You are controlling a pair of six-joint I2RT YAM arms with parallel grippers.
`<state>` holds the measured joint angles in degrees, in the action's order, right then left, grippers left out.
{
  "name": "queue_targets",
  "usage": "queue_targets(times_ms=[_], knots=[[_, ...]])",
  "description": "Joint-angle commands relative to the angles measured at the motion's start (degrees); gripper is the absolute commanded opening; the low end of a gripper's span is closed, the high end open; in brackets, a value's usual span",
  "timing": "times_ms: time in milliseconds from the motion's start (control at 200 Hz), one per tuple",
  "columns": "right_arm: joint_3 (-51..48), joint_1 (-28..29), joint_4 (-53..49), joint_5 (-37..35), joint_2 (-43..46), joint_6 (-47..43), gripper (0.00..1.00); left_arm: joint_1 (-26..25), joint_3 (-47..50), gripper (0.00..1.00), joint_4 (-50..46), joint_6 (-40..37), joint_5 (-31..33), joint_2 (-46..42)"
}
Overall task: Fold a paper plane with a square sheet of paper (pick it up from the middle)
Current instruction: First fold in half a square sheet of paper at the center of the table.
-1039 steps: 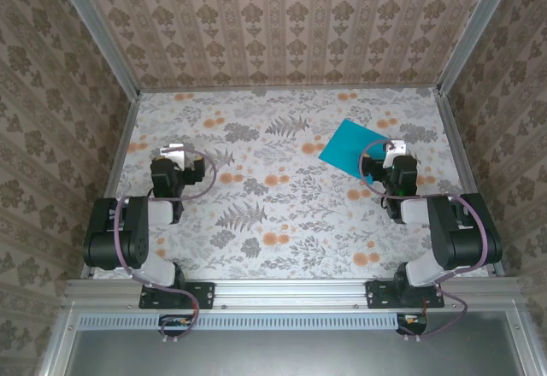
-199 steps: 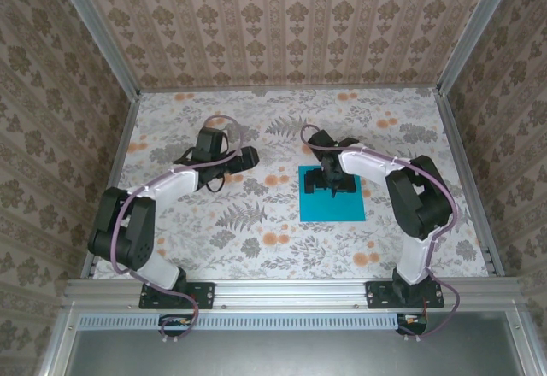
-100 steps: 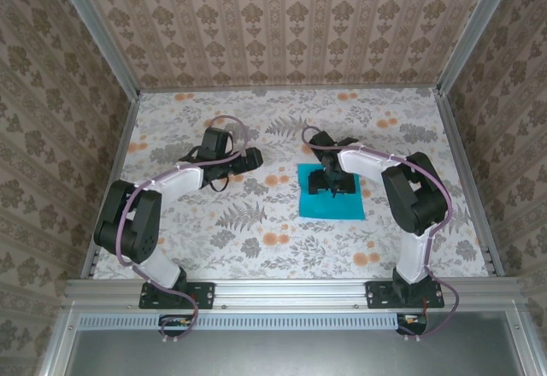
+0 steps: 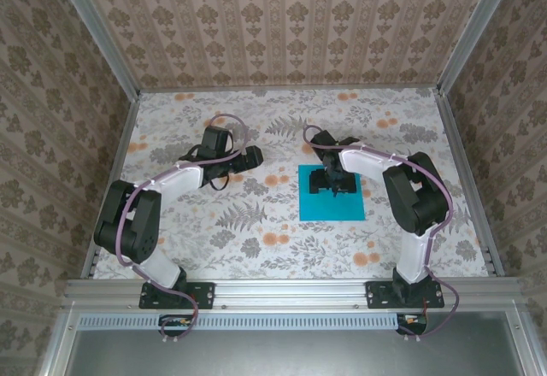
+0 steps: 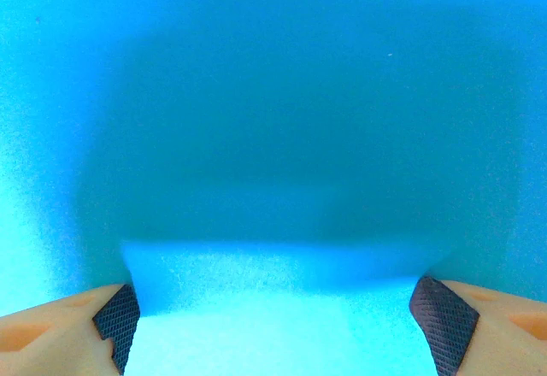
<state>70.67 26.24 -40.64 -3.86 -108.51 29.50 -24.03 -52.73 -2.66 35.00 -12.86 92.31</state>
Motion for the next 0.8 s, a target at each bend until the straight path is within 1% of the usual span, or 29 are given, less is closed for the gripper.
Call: queue_targets(times_ms=[0, 90, 275, 540, 630, 795], knots=[[0.6, -0.4, -2.7, -0.5, 4.6, -0.7, 0.95, -0.5, -1.4, 1.00, -1.1, 0.9, -0.7, 0.0], [0.7, -0.3, -3.1, -0.9, 6.2, -0.5, 0.98, -0.5, -1.3, 1.00, -1.2, 1.1, -0.8, 0.0], [-1.5, 0.9, -3.8, -0.7, 5.2, 1.4, 0.97, -0.8, -1.0, 1.00, -0.8, 1.7, -1.0, 0.0], [-6.0, 1.4, -2.5, -0.3, 4.7, 4.1, 0.92, -1.2, -0.7, 1.00, -0.4, 1.8, -1.3, 0.4], [-6.8, 1.4, -1.8, 0.2, 3.9, 4.2, 0.89, -1.1, -0.7, 1.00, -0.3, 1.8, -1.3, 0.5], [-8.2, 1.5, -1.2, 0.3, 2.8, 4.3, 0.85, -1.2, -0.5, 1.00, 0.0, 2.2, -1.7, 0.7]])
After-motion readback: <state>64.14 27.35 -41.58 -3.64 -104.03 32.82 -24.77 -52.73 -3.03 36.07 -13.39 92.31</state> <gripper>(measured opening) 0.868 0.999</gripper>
